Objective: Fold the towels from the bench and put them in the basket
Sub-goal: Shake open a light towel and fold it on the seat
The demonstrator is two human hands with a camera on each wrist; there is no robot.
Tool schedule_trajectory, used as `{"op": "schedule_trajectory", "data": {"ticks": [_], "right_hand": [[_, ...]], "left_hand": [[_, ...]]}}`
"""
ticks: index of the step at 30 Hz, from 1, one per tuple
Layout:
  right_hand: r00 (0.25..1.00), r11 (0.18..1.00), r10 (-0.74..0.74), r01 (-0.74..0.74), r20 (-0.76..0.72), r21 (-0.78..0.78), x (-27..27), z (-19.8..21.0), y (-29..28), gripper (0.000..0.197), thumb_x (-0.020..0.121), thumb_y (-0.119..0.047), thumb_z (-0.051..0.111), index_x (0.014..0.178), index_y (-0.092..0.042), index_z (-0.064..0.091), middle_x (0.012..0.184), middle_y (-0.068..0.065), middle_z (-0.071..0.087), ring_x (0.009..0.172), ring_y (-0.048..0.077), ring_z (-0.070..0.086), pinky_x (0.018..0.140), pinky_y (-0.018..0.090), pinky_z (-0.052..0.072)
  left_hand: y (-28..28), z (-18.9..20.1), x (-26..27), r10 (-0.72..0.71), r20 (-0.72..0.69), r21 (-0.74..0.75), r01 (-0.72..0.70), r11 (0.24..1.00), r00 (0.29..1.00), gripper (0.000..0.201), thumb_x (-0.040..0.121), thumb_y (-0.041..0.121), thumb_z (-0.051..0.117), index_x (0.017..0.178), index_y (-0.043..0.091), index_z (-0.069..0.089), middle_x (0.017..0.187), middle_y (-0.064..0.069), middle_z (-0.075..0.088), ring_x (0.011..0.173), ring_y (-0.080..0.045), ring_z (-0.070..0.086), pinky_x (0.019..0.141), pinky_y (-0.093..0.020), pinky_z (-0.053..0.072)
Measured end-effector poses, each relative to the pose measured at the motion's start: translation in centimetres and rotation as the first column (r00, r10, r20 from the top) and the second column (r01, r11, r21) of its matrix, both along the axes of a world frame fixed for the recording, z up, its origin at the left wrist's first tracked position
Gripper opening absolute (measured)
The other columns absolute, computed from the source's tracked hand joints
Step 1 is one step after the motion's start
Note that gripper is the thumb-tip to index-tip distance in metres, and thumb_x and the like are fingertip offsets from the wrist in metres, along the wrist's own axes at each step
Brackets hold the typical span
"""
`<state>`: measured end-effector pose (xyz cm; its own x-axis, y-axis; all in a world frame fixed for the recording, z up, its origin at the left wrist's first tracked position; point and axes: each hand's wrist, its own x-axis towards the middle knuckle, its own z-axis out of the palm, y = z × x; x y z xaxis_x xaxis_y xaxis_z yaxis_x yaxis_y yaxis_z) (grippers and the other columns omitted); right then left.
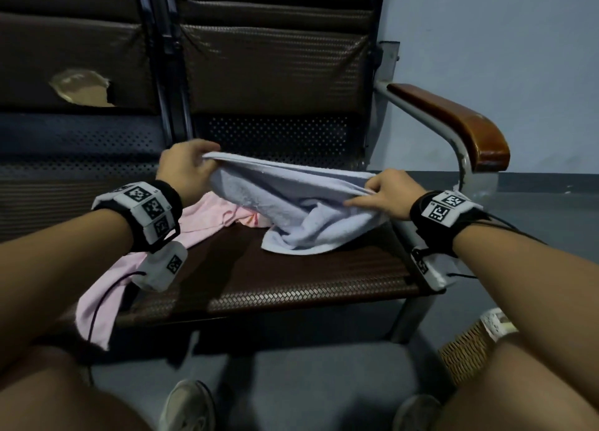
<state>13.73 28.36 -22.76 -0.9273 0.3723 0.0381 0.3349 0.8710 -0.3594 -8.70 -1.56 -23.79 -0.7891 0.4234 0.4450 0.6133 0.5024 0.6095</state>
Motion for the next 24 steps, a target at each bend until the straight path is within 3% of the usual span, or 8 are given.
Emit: {"op": "schedule_trajectory", "data": {"ticks": [3, 5, 11, 14, 18, 21, 22, 24], "right_hand": [[0.999, 0.991, 0.035, -0.040, -0.038, -0.126, 0.3, 0.4, -0.7, 0.067, 0.065, -0.076, 0.068, 0.050, -0.019, 0.037, 0.045, -0.008, 0.028, 0.043, 0.008, 0.028, 0.044, 0.019, 0.027], [0.995, 0.981, 0.032, -0.049, -0.092, -0.190, 0.2, 0.7, -1.2, 0.065, 0.068, -0.077, 0.065, 0.049, -0.019, 0.043, 0.045, -0.009, 0.033, 0.042, 0.006, 0.033, 0.044, 0.017, 0.029], [0.943, 0.982, 0.036, -0.095, -0.330, -0.164, -0.4, 1.7, -1.8, 0.044, 0.090, -0.039, 0.072, 0.061, -0.016, 0.049, 0.054, -0.008, 0.043, 0.052, 0.007, 0.039, 0.055, 0.028, 0.036], [0.913, 0.993, 0.072, -0.103, -0.400, -0.058, -0.4, 2.5, -2.3, 0.027, 0.090, -0.027, 0.072, 0.073, -0.017, 0.053, 0.064, -0.005, 0.053, 0.061, 0.007, 0.048, 0.062, 0.030, 0.039], [0.872, 0.997, 0.010, -0.048, -0.489, -0.065, -0.1, 4.2, -2.2, 0.012, 0.091, -0.017, 0.063, 0.097, -0.026, 0.057, 0.074, -0.007, 0.061, 0.068, 0.012, 0.058, 0.062, 0.027, 0.045], [0.890, 0.997, -0.060, 0.034, -0.452, -0.064, 0.0, 5.9, -2.2, 0.046, 0.094, -0.013, 0.058, 0.137, -0.029, 0.056, 0.098, -0.007, 0.073, 0.090, 0.013, 0.066, 0.082, 0.027, 0.051], [0.910, 0.998, -0.070, 0.064, -0.408, -0.029, -0.2, 6.5, -2.3, 0.044, 0.095, -0.011, 0.055, 0.136, -0.025, 0.059, 0.111, -0.002, 0.073, 0.104, 0.018, 0.065, 0.092, 0.029, 0.049], [0.945, 0.995, -0.102, 0.096, -0.309, -0.034, -0.8, 7.7, -2.5, 0.039, 0.096, -0.008, 0.047, 0.126, -0.020, 0.068, 0.118, 0.007, 0.070, 0.111, 0.026, 0.063, 0.094, 0.033, 0.048]], "left_hand": [[-0.1, 0.5, -0.4, 0.101, -0.004, 0.112, -0.100, 0.989, 0.995, 0.012, 0.089, 0.018, 0.066, 0.099, 0.017, 0.061, 0.094, 0.002, 0.063, 0.085, -0.017, 0.055, 0.072, -0.027, 0.037], [-0.3, 0.6, -0.7, 0.138, 0.001, 0.092, -0.138, 0.986, 0.990, 0.005, 0.088, 0.019, 0.066, 0.093, 0.019, 0.065, 0.088, 0.002, 0.063, 0.083, -0.018, 0.056, 0.072, -0.029, 0.040], [-0.8, 0.6, -2.0, 0.044, 0.183, 0.228, -0.086, 0.970, 0.982, 0.018, 0.092, 0.024, 0.064, 0.098, 0.012, 0.076, 0.075, 0.000, 0.066, 0.076, -0.013, 0.058, 0.071, -0.028, 0.044], [-0.3, 1.6, -1.3, -0.069, 0.326, 0.423, -0.081, 0.903, 0.943, 0.018, 0.094, 0.025, 0.063, 0.082, 0.015, 0.072, 0.059, 0.011, 0.061, 0.062, -0.007, 0.054, 0.060, -0.024, 0.044], [-0.6, 4.1, -0.6, -0.108, 0.330, 0.495, -0.075, 0.866, 0.938, 0.020, 0.088, 0.032, 0.072, 0.079, 0.014, 0.071, 0.066, 0.002, 0.058, 0.062, -0.011, 0.051, 0.055, -0.026, 0.040], [-0.9, 6.0, -0.5, -0.188, 0.315, 0.563, -0.023, 0.826, 0.930, 0.015, 0.089, 0.029, 0.074, 0.079, 0.018, 0.072, 0.061, 0.011, 0.066, 0.056, -0.003, 0.059, 0.052, -0.020, 0.047], [-0.8, 6.6, -0.4, -0.209, 0.313, 0.581, -0.012, 0.814, 0.926, 0.011, 0.091, 0.026, 0.071, 0.084, 0.018, 0.073, 0.068, 0.009, 0.070, 0.062, -0.006, 0.063, 0.057, -0.022, 0.050], [-0.2, 7.5, -0.2, -0.220, 0.312, 0.579, -0.001, 0.816, 0.924, 0.012, 0.097, 0.022, 0.063, 0.092, 0.016, 0.072, 0.084, -0.004, 0.071, 0.076, -0.016, 0.064, 0.069, -0.030, 0.051]]}}
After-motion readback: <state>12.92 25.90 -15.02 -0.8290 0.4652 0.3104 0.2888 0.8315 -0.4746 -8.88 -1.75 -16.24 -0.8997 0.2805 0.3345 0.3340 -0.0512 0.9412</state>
